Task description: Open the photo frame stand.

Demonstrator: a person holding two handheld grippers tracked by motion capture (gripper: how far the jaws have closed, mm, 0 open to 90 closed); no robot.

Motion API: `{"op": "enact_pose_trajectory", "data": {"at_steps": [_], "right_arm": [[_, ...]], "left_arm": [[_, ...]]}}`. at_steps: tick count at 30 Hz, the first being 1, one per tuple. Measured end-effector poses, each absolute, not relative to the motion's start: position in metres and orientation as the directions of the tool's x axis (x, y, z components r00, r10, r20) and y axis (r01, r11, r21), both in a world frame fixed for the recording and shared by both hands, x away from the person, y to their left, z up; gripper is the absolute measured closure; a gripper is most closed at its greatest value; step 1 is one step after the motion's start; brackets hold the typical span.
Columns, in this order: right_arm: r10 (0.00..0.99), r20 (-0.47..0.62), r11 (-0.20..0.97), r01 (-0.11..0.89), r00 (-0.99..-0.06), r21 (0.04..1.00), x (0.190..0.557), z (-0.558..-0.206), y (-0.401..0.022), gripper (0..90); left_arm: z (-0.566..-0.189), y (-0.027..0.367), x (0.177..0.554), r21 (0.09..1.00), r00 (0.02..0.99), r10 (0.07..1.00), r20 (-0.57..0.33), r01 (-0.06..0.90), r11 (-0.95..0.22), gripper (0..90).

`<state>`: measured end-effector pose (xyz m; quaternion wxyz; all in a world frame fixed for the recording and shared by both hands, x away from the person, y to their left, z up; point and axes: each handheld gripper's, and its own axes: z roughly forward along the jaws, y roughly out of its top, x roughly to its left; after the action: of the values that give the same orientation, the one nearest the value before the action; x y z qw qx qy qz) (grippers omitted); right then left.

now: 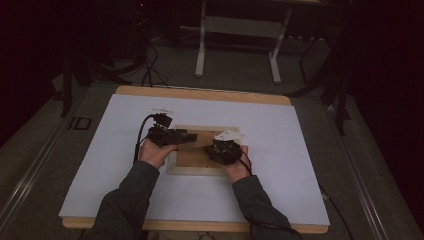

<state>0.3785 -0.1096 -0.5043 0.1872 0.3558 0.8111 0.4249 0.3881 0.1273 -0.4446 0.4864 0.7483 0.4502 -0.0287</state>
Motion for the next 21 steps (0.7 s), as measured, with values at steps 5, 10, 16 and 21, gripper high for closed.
{"op": "enact_pose_trajectory", "data": {"at_steps": [5, 10, 16, 21], "right_arm": [[0.736, -0.006, 0.389, 0.415, -0.677, 0.823, 0.378, -0.504, -0.11, 58.0], [0.732, -0.012, 0.396, 0.411, -0.681, 0.822, 0.378, -0.503, -0.11, 58.4], [0.729, -0.024, 0.407, 0.405, -0.684, 0.818, 0.377, -0.504, -0.109, 58.4], [0.725, -0.039, 0.42, 0.397, -0.688, 0.816, 0.377, -0.504, -0.108, 58.3]], "left_arm": [[-0.447, 0.123, 0.39, 0.687, 0.587, 0.646, -0.488, 0.715, -0.131, 45.1], [-0.449, 0.122, 0.394, 0.667, 0.569, 0.649, -0.506, 0.735, -0.124, 47.5], [-0.453, 0.117, 0.396, 0.64, 0.559, 0.653, -0.511, 0.755, -0.144, 45.9], [-0.452, 0.116, 0.394, 0.64, 0.561, 0.674, -0.48, 0.75, -0.168, 48.5]]}}
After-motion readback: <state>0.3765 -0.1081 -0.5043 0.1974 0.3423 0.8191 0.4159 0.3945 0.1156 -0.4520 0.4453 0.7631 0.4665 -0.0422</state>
